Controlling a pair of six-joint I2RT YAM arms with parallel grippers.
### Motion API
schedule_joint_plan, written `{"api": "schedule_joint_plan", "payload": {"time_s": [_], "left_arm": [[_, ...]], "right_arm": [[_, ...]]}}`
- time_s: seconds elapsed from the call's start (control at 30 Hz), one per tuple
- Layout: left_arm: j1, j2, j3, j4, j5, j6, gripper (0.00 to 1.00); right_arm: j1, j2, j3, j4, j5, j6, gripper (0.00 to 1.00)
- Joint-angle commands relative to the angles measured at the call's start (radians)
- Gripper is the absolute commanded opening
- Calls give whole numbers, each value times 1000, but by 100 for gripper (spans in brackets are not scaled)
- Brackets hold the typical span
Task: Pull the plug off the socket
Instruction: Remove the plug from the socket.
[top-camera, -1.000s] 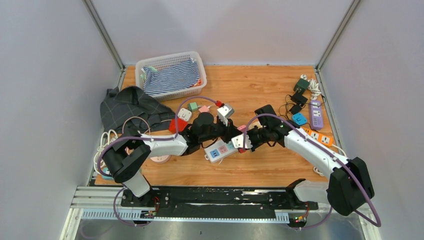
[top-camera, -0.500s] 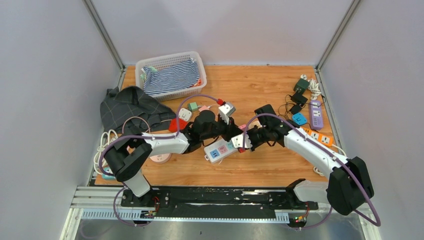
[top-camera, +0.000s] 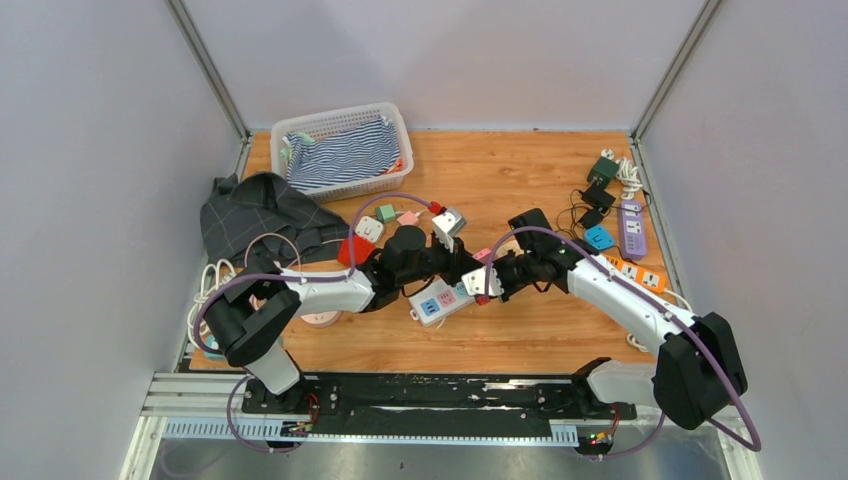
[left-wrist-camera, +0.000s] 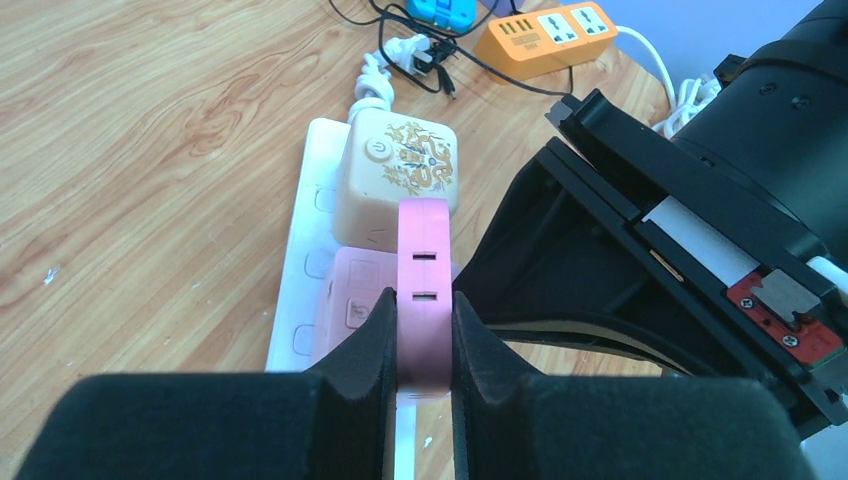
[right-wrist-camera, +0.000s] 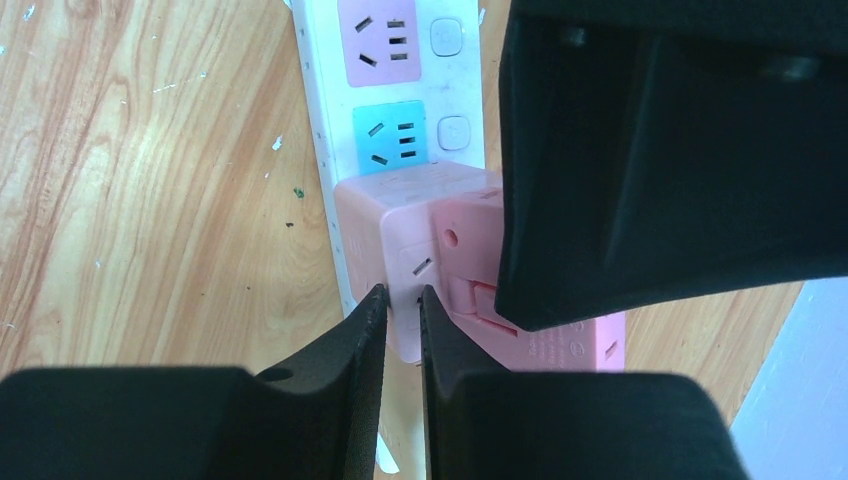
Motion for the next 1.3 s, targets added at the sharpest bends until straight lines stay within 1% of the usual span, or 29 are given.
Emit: {"api": "schedule_joint_plan", "payload": {"time_s": [0.0, 0.2, 0.33, 0.47, 0.67, 0.8, 0.9, 1.13, 1.27], "left_arm": [[-32, -24, -32, -40, 52, -20, 0], [-33, 33, 50, -39, 125, -34, 0], [-33, 56, 83, -39, 140, -41, 0], [-33, 61, 78, -40, 142, -42, 0], [-33, -8, 15, -39, 94, -23, 0], [-33, -26, -10, -40, 85, -24, 0], [-33, -8, 5, -40, 98, -27, 0], [-33, 59, 99, -40, 148, -43, 0], [-33, 63, 103, -39, 145, -41, 0]], "right_arm": [[19, 80, -64, -133, 44, 20, 17], [19, 83, -63, -135, 47, 20, 18], [18, 84, -63, -135, 47, 22, 17], [19, 89, -60, -139, 47, 22, 18], [21, 90, -60, -141, 47, 22, 17], [22, 92, -60, -142, 47, 22, 18], [24, 95, -58, -142, 49, 22, 17], [25, 99, -56, -145, 52, 24, 17], [26, 104, -53, -148, 52, 24, 17]]}}
